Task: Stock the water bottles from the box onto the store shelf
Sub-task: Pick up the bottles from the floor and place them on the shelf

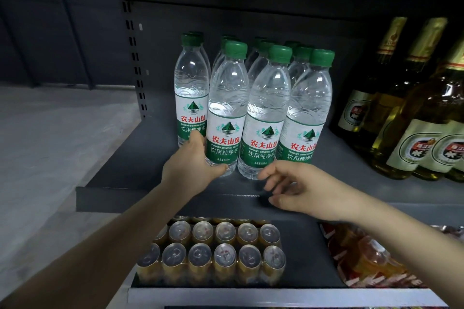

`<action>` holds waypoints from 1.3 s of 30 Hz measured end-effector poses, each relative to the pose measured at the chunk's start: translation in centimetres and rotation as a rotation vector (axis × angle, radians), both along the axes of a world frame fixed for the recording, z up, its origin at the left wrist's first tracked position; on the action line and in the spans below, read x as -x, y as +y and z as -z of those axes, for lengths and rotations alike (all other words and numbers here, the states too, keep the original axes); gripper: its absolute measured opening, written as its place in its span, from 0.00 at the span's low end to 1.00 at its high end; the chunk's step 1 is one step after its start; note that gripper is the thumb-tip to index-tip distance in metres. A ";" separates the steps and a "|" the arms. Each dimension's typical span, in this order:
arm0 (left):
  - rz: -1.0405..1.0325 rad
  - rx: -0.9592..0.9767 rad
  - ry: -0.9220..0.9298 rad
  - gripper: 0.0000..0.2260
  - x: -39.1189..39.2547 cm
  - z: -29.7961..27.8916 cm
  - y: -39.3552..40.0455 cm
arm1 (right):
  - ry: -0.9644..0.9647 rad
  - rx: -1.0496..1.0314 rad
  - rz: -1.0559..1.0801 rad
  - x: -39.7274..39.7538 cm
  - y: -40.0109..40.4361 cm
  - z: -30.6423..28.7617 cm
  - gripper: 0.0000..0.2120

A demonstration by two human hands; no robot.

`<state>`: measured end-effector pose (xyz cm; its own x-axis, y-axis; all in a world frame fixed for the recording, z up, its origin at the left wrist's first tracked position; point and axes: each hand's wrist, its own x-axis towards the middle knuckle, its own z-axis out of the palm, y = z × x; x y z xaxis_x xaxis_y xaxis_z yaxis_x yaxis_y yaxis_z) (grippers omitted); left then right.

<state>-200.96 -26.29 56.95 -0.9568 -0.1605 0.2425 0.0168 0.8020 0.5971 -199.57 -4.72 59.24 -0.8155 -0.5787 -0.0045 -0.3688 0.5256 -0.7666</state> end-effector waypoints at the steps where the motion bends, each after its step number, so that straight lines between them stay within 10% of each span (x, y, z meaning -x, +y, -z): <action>1: -0.008 0.010 0.001 0.22 -0.2 0.0 0.1 | 0.003 -0.002 -0.003 -0.1 0.1 -0.1 0.16; 39: 0.093 0.000 -0.037 0.16 -21.6 1.2 0.2 | -0.003 -0.006 0.069 -21.4 0.4 2.8 0.17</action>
